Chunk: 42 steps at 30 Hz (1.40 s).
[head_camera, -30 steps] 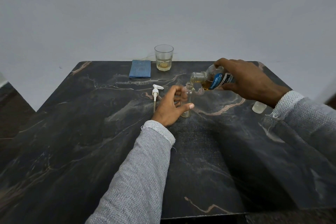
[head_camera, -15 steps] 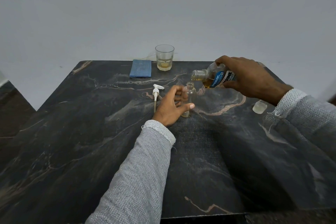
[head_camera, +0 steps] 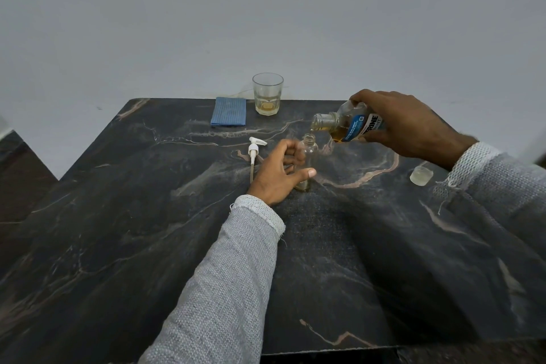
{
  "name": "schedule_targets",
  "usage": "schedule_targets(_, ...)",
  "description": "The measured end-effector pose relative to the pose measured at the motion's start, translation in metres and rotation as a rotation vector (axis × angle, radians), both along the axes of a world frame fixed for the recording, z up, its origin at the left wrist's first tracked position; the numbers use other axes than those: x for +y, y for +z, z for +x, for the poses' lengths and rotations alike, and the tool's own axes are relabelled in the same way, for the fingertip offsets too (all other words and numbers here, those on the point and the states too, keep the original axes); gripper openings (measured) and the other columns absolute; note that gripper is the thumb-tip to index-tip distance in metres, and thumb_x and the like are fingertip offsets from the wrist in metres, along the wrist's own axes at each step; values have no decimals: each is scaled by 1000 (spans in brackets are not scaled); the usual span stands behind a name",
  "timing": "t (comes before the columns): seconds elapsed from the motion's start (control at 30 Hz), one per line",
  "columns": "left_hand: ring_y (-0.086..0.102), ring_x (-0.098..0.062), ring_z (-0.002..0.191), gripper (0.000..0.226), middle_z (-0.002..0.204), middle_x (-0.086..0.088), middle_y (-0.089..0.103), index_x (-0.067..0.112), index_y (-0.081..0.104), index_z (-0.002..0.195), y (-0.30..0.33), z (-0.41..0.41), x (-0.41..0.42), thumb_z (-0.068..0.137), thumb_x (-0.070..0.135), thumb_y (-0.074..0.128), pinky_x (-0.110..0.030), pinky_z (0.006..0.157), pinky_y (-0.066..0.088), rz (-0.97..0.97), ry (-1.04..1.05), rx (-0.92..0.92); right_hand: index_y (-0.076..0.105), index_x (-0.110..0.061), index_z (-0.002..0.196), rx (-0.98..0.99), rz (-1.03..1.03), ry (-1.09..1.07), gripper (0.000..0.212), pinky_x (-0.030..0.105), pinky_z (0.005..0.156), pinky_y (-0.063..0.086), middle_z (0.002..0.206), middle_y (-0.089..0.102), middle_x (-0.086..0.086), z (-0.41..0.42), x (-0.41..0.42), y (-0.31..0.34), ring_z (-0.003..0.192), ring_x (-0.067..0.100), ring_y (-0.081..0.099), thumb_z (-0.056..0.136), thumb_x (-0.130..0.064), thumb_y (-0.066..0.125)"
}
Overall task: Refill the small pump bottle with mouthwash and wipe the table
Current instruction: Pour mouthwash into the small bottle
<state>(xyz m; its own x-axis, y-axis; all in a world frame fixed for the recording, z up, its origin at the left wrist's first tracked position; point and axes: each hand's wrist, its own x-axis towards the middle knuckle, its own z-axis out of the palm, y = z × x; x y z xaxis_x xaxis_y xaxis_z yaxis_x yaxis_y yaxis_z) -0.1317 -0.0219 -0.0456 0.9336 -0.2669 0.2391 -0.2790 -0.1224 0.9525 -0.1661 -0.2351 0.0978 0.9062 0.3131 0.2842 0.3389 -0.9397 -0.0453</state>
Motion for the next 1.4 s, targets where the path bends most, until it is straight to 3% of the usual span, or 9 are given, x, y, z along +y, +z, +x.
schedule_targets(0.53,59,-15,114,48,117,2,62,32,51,110,0,1,1,76,18,80,-33,99,49,6,0,16,48,-14,133,-14,-13,1,63,46,88,51,122,64,15,1,0,2,107,35,60,78,-16,79)
schedule_targets(0.77,59,-9,110,48,116,2,62,25,50,114,3,-1,1,77,15,79,-21,93,48,11,2,12,49,-15,131,-24,-32,5,62,46,84,50,117,65,13,1,-1,4,103,34,59,78,-18,79)
schedule_targets(1.03,57,-10,111,48,115,5,61,27,50,113,3,-2,1,77,17,80,-20,92,46,17,9,17,48,-16,133,-16,-49,-14,63,48,86,50,120,65,14,1,-3,5,105,34,59,78,-18,79)
schedule_targets(1.4,59,-15,112,46,116,0,62,30,51,110,3,-2,2,76,18,80,-34,101,49,22,4,15,48,-17,132,-31,-56,-7,64,49,85,50,118,65,14,2,-3,7,103,34,59,77,-18,80)
